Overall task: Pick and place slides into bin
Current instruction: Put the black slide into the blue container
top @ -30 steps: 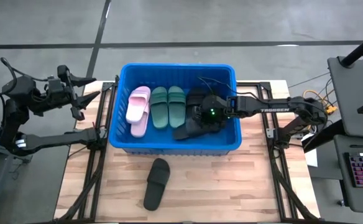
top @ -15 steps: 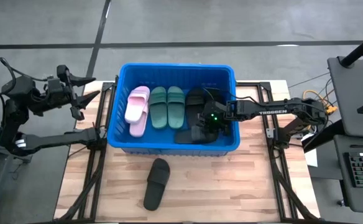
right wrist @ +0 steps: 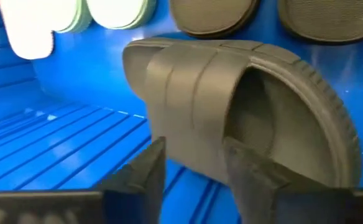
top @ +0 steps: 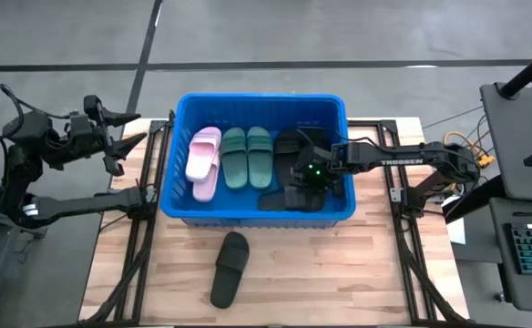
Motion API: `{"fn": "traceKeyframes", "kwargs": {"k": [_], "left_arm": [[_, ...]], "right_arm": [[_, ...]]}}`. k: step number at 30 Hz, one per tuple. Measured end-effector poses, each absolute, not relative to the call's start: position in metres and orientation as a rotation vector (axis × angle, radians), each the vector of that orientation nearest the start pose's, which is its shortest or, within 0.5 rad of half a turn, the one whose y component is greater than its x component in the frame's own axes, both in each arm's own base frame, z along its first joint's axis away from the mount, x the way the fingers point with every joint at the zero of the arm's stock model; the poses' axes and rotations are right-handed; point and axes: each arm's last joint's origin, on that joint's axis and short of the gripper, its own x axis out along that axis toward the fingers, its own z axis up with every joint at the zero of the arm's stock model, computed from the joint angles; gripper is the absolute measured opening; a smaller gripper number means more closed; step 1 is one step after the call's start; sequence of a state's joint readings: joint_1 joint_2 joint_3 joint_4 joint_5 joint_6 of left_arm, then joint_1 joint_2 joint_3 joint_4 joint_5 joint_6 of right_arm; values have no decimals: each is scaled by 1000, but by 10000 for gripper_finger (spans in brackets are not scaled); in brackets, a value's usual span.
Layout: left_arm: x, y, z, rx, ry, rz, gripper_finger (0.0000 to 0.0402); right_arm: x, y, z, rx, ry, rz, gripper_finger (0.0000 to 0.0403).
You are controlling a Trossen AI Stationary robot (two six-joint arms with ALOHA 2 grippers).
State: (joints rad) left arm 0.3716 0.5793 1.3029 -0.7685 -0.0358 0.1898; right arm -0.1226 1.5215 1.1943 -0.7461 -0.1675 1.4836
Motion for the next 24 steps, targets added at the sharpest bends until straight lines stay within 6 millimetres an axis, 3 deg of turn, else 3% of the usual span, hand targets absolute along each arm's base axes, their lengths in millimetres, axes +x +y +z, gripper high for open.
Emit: {"fn": "traceKeyframes", "kwargs": {"k": [6,13,18,24], "left_arm": [[36,15,451,179,84,402,215],[36,15,451,179,84,402,215],[36,15,451,179,84,401,215],[37,15,451,179,83,386,215]], "right_arm": [[306,-33,273,1480,862,-748,198],[313,-35,299,1406,775,-693,202],[320,-39,339,1238,607,-627,195],[322,-41,404,967,372,-551,194]]}}
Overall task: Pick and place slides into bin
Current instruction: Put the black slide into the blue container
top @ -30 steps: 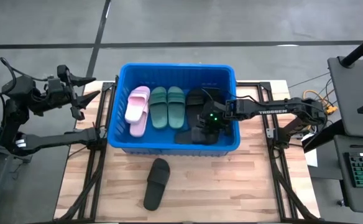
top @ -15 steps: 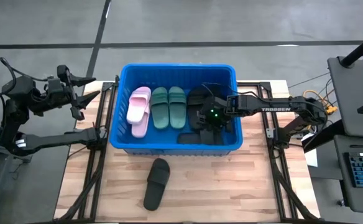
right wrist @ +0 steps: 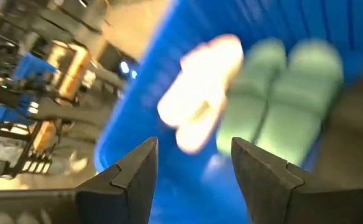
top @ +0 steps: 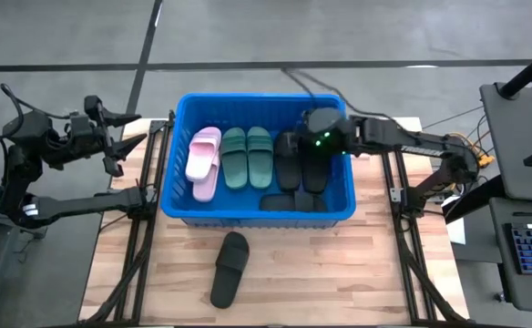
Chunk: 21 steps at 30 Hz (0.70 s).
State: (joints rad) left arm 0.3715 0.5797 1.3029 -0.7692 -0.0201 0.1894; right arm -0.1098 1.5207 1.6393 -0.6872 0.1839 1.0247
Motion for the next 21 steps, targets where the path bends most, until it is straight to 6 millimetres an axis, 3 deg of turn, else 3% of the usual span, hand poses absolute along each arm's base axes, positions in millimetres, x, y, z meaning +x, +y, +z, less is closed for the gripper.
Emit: {"fn": "traceKeyframes", "kwargs": {"k": [4,9,14,21], "left_arm": [[45,14,450,174,90,257,215],[68,19,452,113,123,126,215],[86,22,457,70,142,-14,215],[128,32,452,-113,241,-216,215]], "right_arm": [[314,-30,444,738,255,-548,194],[302,-18,475,523,204,-567,194],[286,-17,490,455,261,-592,194],[268,-17,491,406,396,-621,194]]}}
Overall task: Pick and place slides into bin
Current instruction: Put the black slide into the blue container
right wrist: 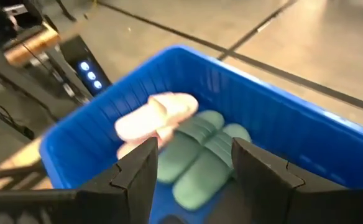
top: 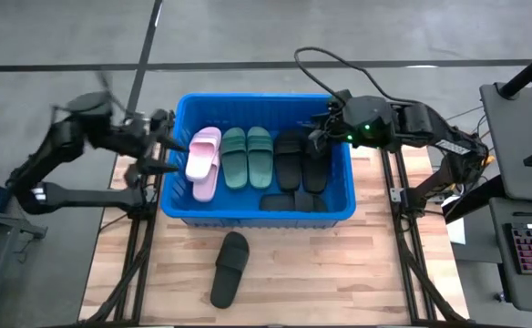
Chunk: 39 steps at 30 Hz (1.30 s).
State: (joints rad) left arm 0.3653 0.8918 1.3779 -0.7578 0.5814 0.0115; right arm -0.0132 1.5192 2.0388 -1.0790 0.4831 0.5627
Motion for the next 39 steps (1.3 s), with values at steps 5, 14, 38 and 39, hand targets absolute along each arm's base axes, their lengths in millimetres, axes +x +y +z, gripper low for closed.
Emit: {"fn": "traceKeyframes", "kwargs": {"k": [5,14,38,39], "left_arm": [[164,32,453,-163,281,-345,215],[202,7,498,51,232,-257,215],[250,-97,409,-21,1037,-127,215],[252,-102,402,-1,1084,-125,215]], "right_arm": [[259,-17,488,381,469,-652,194],[226,-19,501,350,411,-744,194],[184,-19,502,318,467,-745,194],[184,-19,501,317,472,-743,194]]}}
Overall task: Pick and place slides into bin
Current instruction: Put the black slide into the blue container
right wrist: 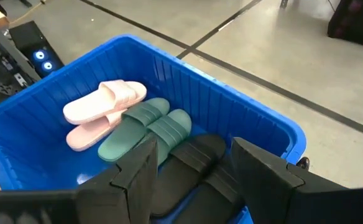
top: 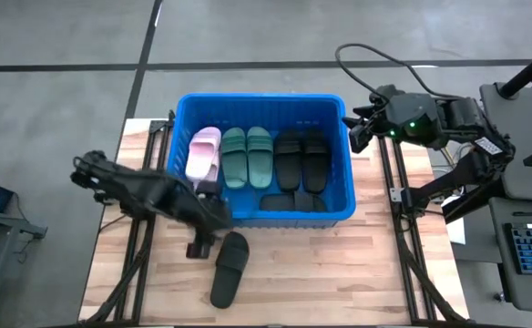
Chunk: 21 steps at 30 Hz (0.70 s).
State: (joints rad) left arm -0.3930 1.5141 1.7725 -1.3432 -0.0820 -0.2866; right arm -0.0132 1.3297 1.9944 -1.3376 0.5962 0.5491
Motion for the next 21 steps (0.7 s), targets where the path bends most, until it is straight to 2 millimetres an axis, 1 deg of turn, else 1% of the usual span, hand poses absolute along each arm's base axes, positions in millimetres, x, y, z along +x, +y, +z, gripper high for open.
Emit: {"fn": "traceKeyframes", "kwargs": {"k": [4,9,13,18,21], "left_arm": [[263,-121,377,68,1201,-98,215],[277,-144,351,176,1266,-67,215],[283,-163,333,237,1298,-45,215],[282,-183,312,305,1334,-65,215],[280,-195,294,332,1339,-90,215]], "right_arm": [[187,-19,496,311,490,-746,194],[192,-19,489,311,516,-756,194],[196,-19,481,312,542,-765,194],[200,-19,477,318,541,-767,194],[202,-19,478,330,513,-762,194]]}}
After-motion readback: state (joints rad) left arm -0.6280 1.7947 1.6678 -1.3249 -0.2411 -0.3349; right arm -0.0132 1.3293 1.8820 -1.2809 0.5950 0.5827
